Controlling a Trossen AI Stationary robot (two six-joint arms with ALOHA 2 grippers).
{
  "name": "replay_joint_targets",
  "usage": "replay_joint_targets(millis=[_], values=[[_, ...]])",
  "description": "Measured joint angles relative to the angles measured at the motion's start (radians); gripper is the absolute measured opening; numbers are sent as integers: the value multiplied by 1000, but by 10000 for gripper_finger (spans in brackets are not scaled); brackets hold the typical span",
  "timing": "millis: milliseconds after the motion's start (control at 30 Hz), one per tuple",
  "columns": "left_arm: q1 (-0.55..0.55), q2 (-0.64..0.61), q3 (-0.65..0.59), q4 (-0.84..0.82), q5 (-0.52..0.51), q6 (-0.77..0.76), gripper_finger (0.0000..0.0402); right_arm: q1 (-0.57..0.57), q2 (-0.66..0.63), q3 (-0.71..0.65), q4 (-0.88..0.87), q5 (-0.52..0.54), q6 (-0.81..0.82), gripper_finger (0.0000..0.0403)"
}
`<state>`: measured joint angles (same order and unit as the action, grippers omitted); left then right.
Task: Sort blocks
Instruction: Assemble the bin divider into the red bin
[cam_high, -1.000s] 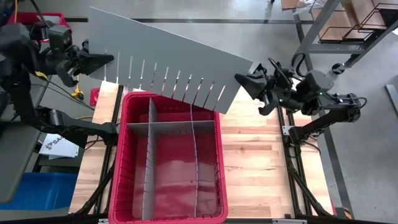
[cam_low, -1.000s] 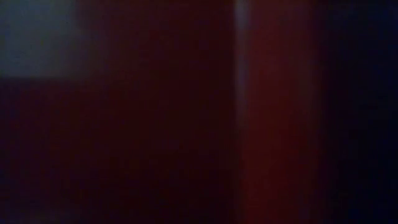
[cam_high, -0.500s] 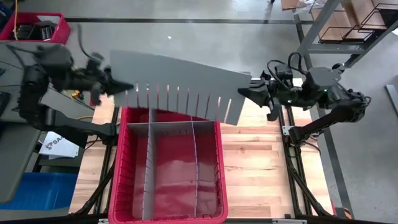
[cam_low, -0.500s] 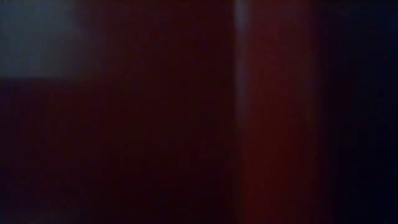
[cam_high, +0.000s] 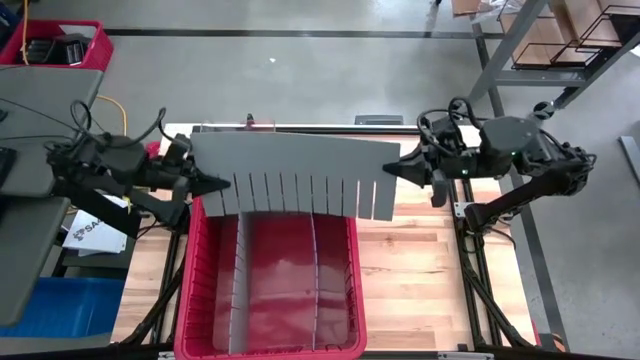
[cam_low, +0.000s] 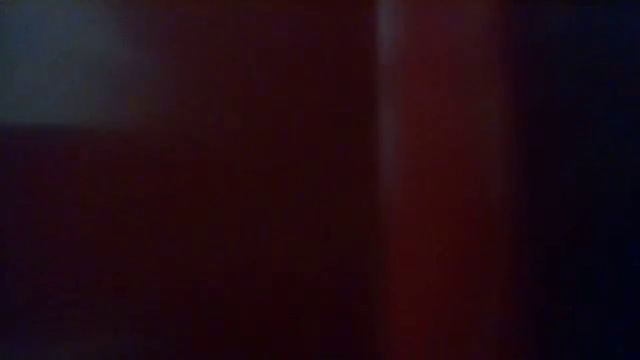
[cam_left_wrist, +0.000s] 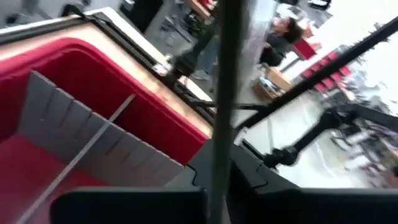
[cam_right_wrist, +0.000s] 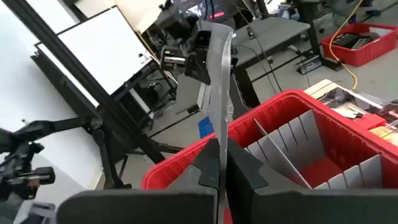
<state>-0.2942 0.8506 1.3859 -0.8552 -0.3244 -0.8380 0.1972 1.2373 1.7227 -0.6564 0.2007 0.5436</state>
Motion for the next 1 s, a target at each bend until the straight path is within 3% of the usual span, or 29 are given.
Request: replay_joint_targets(millis=[533, 833, 1000], values=[[-6, -28, 0, 42, -46, 49, 133, 0, 2, -4, -18, -10, -9, 0], [-6, -46, 1, 8, -24, 37, 147, 0, 1, -4, -19, -15, -21, 0], [-6, 6, 2, -106, -4, 16, 144, 0, 8, -4, -24, -10, -22, 0]])
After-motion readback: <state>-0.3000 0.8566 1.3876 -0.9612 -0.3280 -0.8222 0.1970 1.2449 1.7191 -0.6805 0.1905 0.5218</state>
